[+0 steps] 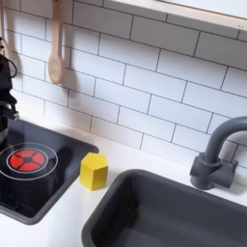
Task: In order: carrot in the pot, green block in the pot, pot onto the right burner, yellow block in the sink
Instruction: 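Move the pot onto the right burner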
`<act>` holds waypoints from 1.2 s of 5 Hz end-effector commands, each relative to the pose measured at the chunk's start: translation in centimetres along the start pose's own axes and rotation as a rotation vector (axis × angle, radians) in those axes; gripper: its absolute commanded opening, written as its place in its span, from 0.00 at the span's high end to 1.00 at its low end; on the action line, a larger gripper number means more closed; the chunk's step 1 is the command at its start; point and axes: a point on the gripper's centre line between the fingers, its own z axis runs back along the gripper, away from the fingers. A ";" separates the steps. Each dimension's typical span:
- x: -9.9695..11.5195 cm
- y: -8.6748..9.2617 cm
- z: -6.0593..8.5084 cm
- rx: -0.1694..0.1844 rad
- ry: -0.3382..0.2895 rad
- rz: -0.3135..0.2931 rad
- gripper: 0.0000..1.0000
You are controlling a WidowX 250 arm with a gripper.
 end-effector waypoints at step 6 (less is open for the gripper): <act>0.5 -5.6 -0.3 -0.015 0.002 -0.116 1.00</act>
